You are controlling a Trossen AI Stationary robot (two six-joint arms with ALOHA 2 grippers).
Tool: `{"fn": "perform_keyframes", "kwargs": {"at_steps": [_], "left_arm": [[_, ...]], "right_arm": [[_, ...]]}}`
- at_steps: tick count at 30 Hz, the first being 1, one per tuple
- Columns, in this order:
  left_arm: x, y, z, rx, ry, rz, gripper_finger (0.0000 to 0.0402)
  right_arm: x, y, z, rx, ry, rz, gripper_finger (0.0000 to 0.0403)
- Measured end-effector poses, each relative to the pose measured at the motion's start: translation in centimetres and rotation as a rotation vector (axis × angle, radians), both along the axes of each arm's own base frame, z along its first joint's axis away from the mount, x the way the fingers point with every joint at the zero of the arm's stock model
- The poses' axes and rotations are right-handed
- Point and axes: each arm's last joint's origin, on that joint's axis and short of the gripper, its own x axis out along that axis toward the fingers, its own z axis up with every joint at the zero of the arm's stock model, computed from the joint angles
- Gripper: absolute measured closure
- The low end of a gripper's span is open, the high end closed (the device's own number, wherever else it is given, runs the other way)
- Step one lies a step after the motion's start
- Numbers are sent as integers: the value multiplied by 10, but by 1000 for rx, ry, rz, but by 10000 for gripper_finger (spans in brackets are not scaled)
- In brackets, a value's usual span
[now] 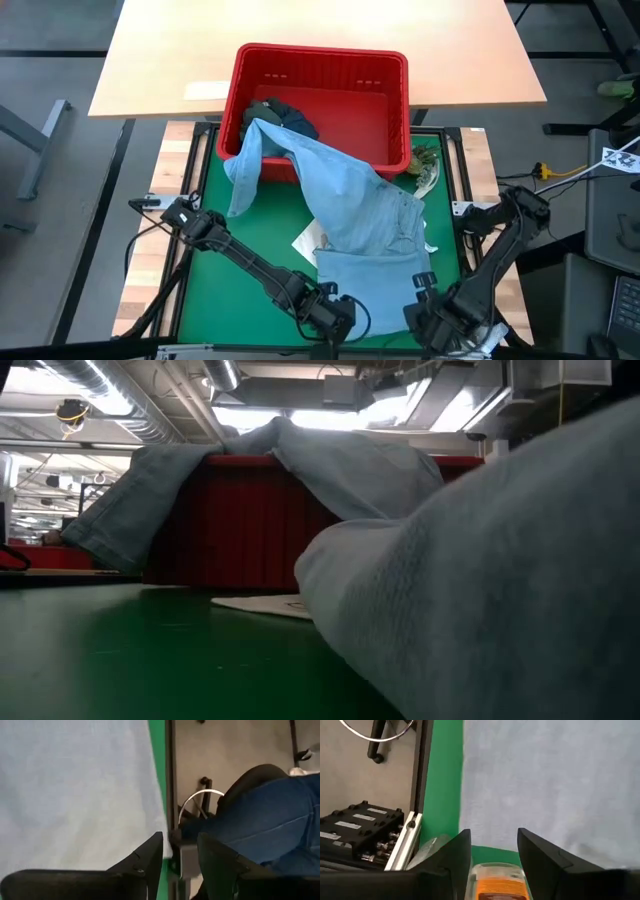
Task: Fold Laundry from Bin
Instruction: Fold the light blue jeans
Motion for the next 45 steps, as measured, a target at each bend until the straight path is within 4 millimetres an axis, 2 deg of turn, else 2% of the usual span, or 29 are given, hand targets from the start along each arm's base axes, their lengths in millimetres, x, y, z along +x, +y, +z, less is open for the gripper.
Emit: {"fn": "perform_keyframes", "kwargs": {"at_steps": [3,8,15,17,22,26,30,37,41,45], "left_arm": [[-11,9,20,36,5,8,286],[-48,29,62,190,15,55,286],[-109,70,115,385,68,300,286],[-121,81,129,382,35,383,286],[-153,112,161,368,-72,462,286],[-182,142,172,382,-119,565,286],[-214,172,166,402,-118,667,286],[-263,210,120,391,-25,870,286],[-277,217,90,418,34,926,286],[-280,219,60,456,94,983,286]], "right_arm": [[8,-7,9,-23,-24,12,242],[22,-20,26,-72,-96,77,242],[49,-43,39,-109,-179,112,242],[55,-50,39,-114,-180,115,242],[68,-67,39,-126,-182,119,242],[75,-77,39,-138,-175,122,242],[79,-83,39,-143,-177,141,242],[80,-85,39,-151,-183,139,242],[80,-84,39,-150,-184,139,242],[81,-84,39,-144,-194,138,242]]}}
